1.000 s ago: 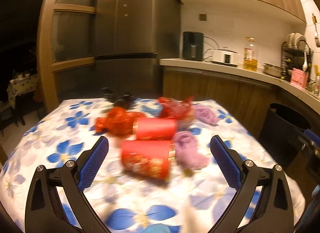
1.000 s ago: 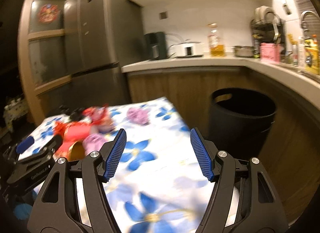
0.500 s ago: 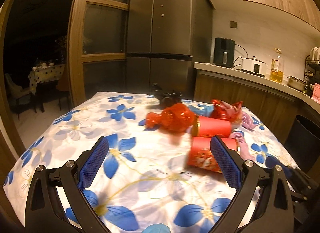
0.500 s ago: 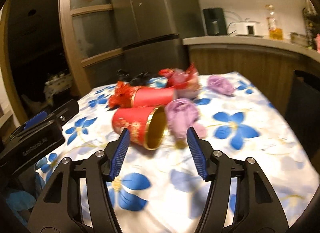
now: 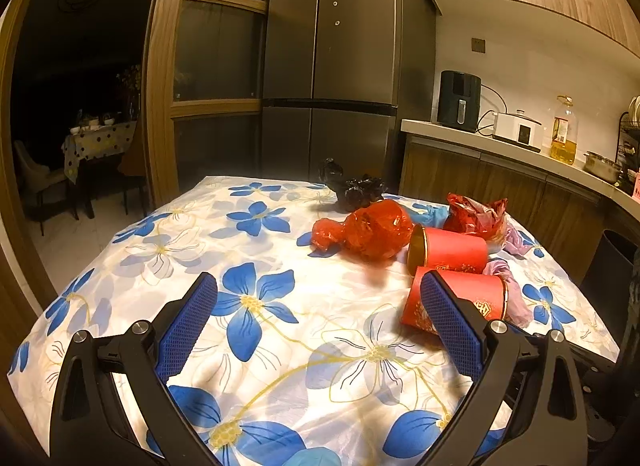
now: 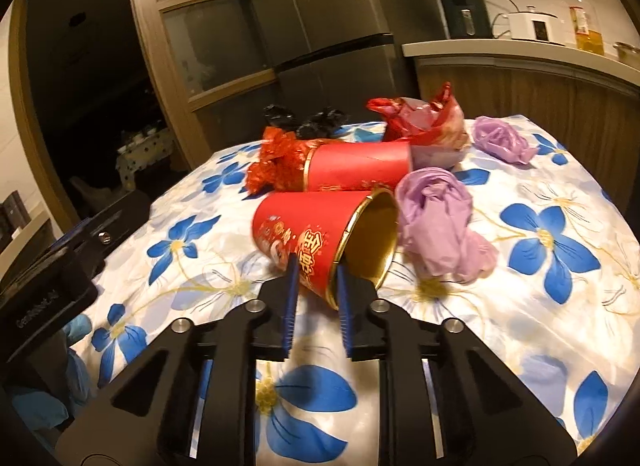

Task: Collect trash
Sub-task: 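Grasp the red paper cup by its rim with the right gripper and lift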

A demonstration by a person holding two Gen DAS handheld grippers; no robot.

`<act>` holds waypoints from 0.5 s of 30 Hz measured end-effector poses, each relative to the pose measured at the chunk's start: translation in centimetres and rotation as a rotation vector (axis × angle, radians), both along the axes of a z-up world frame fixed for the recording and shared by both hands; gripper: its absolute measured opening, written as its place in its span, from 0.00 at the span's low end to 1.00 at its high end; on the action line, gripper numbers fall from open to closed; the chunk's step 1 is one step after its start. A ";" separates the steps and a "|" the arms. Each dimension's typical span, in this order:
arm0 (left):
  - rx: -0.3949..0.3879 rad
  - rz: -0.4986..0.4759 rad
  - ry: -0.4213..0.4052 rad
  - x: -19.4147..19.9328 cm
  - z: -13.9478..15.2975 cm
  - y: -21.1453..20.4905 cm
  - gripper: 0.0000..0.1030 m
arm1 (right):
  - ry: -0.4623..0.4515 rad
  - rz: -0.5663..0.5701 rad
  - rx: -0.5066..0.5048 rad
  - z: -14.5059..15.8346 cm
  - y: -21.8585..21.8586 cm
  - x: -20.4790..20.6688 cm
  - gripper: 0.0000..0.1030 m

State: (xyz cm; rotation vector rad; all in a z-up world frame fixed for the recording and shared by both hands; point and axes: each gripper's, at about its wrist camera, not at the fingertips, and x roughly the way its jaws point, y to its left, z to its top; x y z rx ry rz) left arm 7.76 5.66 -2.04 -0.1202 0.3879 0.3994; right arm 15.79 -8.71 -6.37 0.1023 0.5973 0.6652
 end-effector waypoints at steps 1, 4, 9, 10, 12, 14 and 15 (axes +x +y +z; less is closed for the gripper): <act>-0.002 0.000 0.000 0.1 0.0 0.1 0.94 | -0.010 0.003 -0.006 0.1 0.1 -0.2 0.10; -0.006 0.004 0.001 0.0 0.0 0.1 0.94 | -0.038 0.006 -0.018 0.5 0.1 -0.9 0.03; -0.001 -0.001 -0.002 -0.1 0.1 -0.2 0.94 | -0.076 0.001 -0.007 1.6 -0.9 -2.2 0.03; -0.001 -0.007 -0.004 -0.2 0.2 -0.3 0.94 | -0.090 -0.006 -0.003 1.9 -1.4 -2.7 0.03; 0.000 -0.017 -0.010 -0.1 0.2 -0.7 0.94 | -0.115 -0.023 0.006 2.7 -2.5 -3.6 0.03; -0.002 -0.042 -0.014 0.1 0.3 -1.4 0.94 | -0.146 -0.059 0.013 3.5 -4.2 -4.5 0.03; -0.002 -0.057 -0.017 0.3 0.2 -1.8 0.94 | -0.157 -0.078 0.015 3.7 -4.9 -4.8 0.03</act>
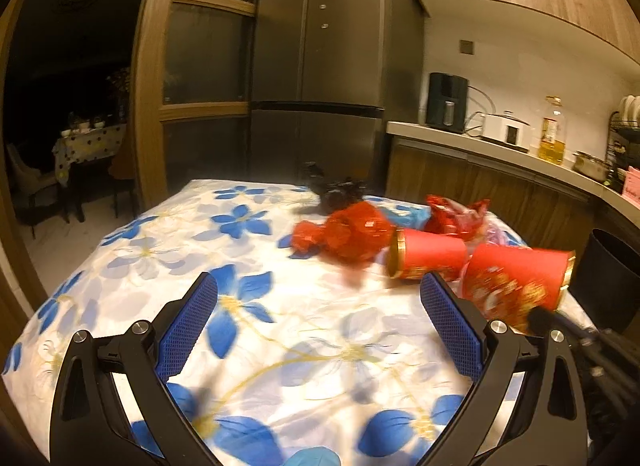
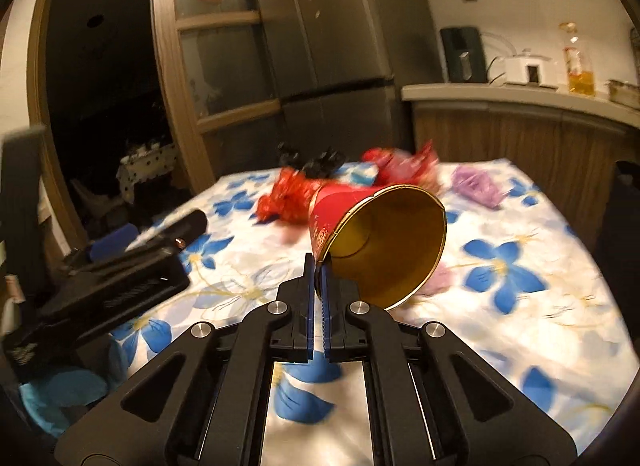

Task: Collect trash
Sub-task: 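Grasp the red paper cup by its rim with the right gripper and lift, then grasp the lilac plastic glove with the left gripper and lift it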

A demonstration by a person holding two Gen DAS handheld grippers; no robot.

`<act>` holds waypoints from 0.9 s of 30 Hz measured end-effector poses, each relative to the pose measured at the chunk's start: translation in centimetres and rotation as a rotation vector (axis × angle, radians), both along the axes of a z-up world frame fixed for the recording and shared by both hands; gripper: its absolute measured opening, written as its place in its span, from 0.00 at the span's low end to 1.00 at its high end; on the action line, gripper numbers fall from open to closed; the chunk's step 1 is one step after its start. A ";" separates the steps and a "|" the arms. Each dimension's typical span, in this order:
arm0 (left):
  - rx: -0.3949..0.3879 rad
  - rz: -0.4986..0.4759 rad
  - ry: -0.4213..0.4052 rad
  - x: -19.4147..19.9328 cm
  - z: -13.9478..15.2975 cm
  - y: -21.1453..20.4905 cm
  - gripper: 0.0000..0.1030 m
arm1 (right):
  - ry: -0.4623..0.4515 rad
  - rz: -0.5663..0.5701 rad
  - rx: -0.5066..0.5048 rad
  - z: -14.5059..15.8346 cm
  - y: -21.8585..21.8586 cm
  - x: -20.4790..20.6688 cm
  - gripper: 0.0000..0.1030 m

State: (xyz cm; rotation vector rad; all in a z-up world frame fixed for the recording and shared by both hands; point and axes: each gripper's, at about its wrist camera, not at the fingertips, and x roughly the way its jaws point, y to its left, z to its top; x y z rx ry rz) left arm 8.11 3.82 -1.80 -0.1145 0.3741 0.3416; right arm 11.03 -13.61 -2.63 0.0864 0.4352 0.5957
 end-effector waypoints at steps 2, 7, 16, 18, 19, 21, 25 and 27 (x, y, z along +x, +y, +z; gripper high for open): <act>-0.001 -0.044 -0.005 0.7 -0.2 -1.5 0.94 | -0.013 -0.049 0.013 0.6 -2.0 -0.3 0.03; 0.000 -0.180 0.010 4.0 -1.2 -6.3 0.94 | -0.042 -0.149 0.046 1.7 -6.3 -1.0 0.03; 0.045 -0.234 0.157 11.5 -3.5 -10.7 0.89 | -0.062 -0.232 0.091 2.2 -11.2 -1.0 0.03; 0.059 -0.230 0.194 12.4 -4.1 -11.1 0.87 | -0.064 -0.246 0.097 2.2 -12.0 -0.9 0.03; 0.063 -0.226 0.213 12.8 -4.5 -11.3 0.81 | -0.064 -0.252 0.102 2.2 -12.4 -0.9 0.03; 0.069 -0.229 0.241 13.1 -5.1 -11.5 0.71 | -0.066 -0.262 0.107 2.2 -12.9 -1.0 0.03; 0.062 -0.251 0.293 13.8 -6.0 -11.8 0.44 | -0.061 -0.277 0.116 2.3 -13.5 -0.9 0.03; 0.050 -0.254 0.312 13.9 -6.3 -11.7 0.30 | -0.064 -0.279 0.114 2.4 -13.4 -1.0 0.03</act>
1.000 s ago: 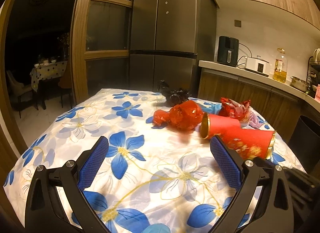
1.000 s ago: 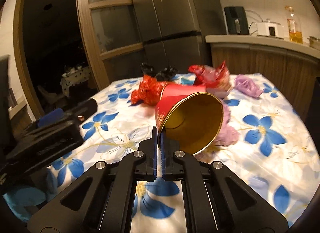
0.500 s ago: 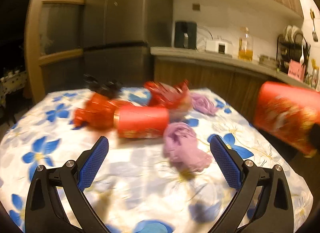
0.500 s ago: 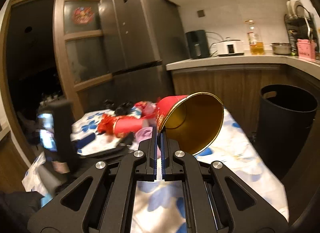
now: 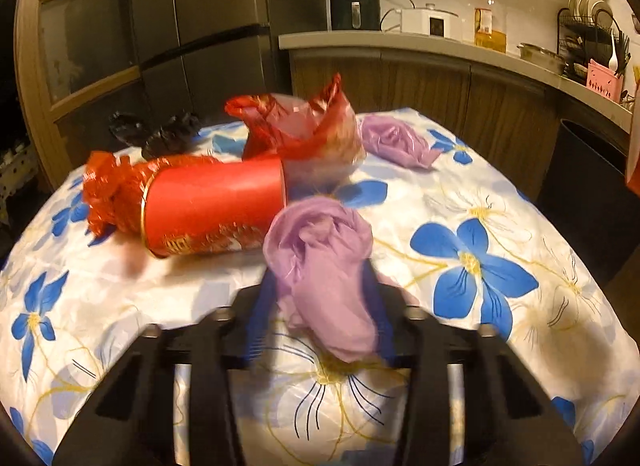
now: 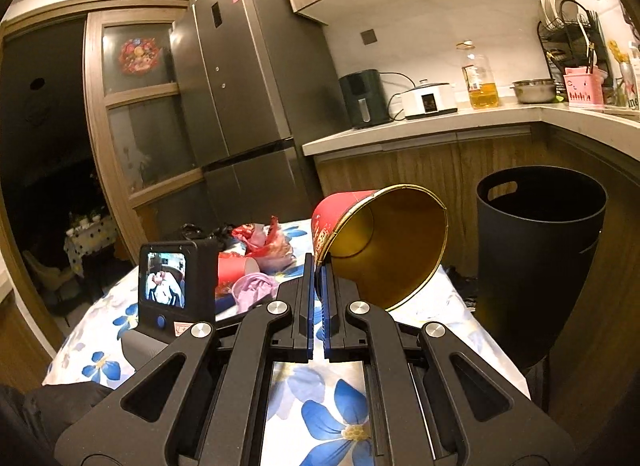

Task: Collect trash
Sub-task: 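Grasp the lilac plastic glove with the left gripper and lift it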

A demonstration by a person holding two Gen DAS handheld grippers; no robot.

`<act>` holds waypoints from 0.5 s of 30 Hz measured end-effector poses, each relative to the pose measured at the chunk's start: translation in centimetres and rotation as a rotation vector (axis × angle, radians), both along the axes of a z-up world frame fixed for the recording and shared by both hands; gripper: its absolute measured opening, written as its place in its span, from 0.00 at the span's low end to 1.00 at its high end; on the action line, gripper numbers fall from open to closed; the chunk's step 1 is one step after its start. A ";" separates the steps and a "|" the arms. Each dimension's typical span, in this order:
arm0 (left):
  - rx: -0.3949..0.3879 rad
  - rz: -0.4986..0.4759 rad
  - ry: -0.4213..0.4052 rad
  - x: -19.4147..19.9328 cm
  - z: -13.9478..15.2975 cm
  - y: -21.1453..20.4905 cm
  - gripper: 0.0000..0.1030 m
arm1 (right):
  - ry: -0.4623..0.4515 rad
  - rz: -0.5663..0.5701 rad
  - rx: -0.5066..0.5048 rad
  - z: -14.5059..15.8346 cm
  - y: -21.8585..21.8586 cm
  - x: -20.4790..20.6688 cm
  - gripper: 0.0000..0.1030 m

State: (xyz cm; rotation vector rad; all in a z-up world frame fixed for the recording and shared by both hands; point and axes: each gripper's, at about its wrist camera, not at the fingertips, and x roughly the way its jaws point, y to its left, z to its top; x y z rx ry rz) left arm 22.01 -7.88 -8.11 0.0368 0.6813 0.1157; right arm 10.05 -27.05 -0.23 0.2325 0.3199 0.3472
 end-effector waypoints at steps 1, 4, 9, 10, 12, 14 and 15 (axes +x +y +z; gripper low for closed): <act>-0.008 -0.003 0.009 0.0 -0.2 0.1 0.22 | -0.001 -0.002 -0.002 0.0 0.1 -0.1 0.03; -0.023 -0.014 0.018 -0.2 -0.2 0.4 0.10 | -0.005 -0.005 -0.003 0.2 0.2 -0.4 0.03; -0.051 -0.029 -0.001 -1.2 0.2 0.6 0.04 | -0.009 -0.007 -0.009 0.4 0.2 -0.7 0.03; -0.056 -0.036 -0.009 -1.6 0.5 0.5 0.03 | -0.009 -0.007 -0.009 0.4 0.2 -0.7 0.03; -0.058 -0.042 -0.024 -2.2 0.9 0.4 0.03 | -0.009 -0.006 -0.010 0.4 0.2 -0.7 0.03; -0.063 -0.046 -0.041 -2.8 1.5 0.4 0.02 | -0.009 -0.004 -0.011 0.4 0.1 -0.9 0.03; -0.065 -0.048 -0.047 -3.0 1.7 0.4 0.02 | -0.010 -0.005 -0.013 0.4 0.1 -0.9 0.03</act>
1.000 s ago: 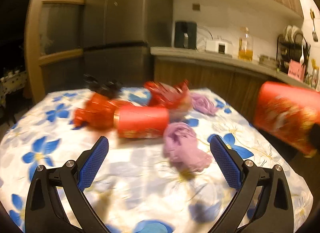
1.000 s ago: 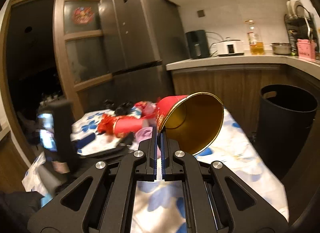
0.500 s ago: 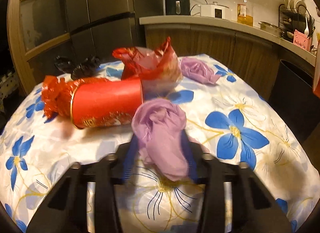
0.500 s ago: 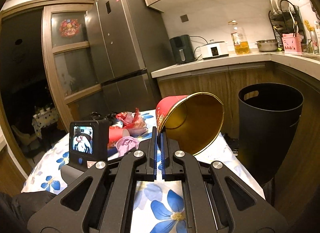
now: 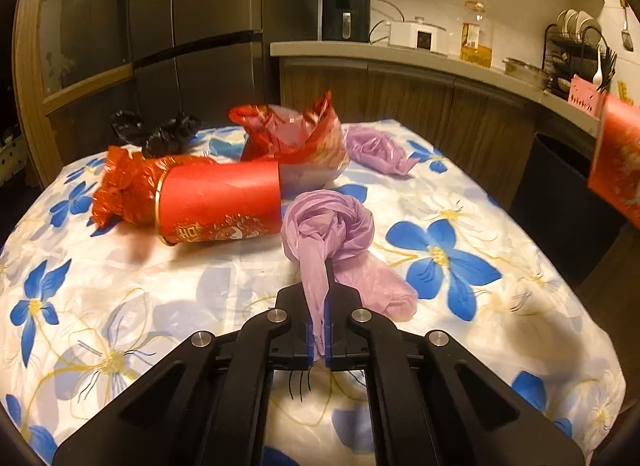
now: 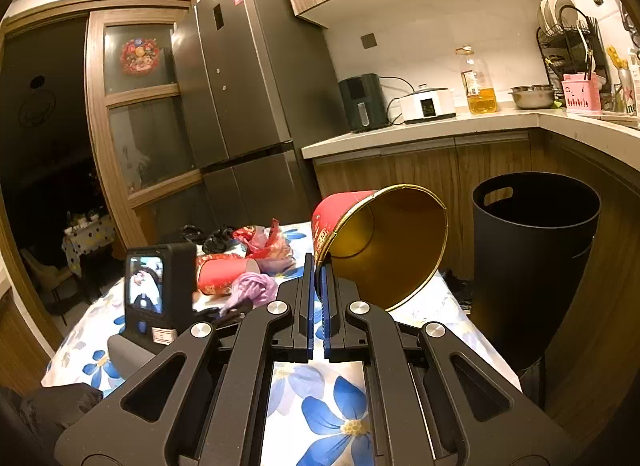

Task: Collect trash
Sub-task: 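Grasp the lilac plastic glove with the left gripper and lift it, then carry the held glove and red cup over the black bin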

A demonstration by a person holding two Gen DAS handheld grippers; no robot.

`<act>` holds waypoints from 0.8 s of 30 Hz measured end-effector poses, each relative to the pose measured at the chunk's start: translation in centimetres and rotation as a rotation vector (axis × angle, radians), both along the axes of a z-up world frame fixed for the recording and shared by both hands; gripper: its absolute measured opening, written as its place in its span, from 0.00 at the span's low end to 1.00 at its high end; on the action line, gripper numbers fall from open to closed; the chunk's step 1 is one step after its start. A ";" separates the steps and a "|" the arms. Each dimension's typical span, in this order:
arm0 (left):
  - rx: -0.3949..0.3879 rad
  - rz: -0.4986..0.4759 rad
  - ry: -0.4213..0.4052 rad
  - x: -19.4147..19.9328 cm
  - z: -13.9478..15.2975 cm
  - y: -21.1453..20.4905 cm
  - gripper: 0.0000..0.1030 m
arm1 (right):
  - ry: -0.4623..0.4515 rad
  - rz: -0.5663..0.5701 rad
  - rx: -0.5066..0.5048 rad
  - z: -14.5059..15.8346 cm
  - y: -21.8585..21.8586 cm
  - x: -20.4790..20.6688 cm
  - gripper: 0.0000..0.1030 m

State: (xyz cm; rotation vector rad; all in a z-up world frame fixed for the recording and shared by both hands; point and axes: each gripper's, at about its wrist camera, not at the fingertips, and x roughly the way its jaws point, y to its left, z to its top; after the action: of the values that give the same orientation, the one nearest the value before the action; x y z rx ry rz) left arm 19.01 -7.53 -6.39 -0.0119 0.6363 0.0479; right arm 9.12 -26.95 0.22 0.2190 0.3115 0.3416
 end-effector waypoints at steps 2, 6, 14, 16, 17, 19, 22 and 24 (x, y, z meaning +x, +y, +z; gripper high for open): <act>-0.006 -0.005 -0.019 -0.6 0.7 -0.1 0.02 | -0.001 0.001 0.002 0.1 -0.2 -0.1 0.03; -0.007 -0.017 -0.061 -1.4 2.4 -0.4 0.02 | -0.002 -0.002 0.005 0.2 -0.6 0.0 0.03; -0.004 -0.055 -0.121 -1.6 5.0 -2.4 0.02 | -0.012 -0.021 0.015 0.7 -1.8 0.3 0.03; -0.002 -0.069 -0.132 -1.5 5.5 -3.1 0.02 | -0.016 -0.028 0.015 1.0 -2.2 0.4 0.03; -0.001 -0.077 -0.138 -1.4 5.8 -3.6 0.02 | -0.019 -0.036 0.013 1.1 -2.5 0.5 0.03; 0.002 -0.093 -0.145 -1.2 6.2 -4.5 0.02 | -0.022 -0.049 0.014 1.2 -3.1 0.7 0.03; 0.003 -0.122 -0.163 -0.8 7.1 -6.0 0.02 | -0.033 -0.076 0.013 1.5 -4.3 1.0 0.03; 0.006 -0.143 -0.178 -0.6 7.6 -7.0 0.02 | -0.038 -0.097 0.014 1.8 -5.2 1.3 0.03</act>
State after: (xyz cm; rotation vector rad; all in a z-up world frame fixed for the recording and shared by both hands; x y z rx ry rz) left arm 18.36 -14.55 1.25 0.0346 0.4580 -0.0885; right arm 10.39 -32.14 2.03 0.2405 0.2599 0.2524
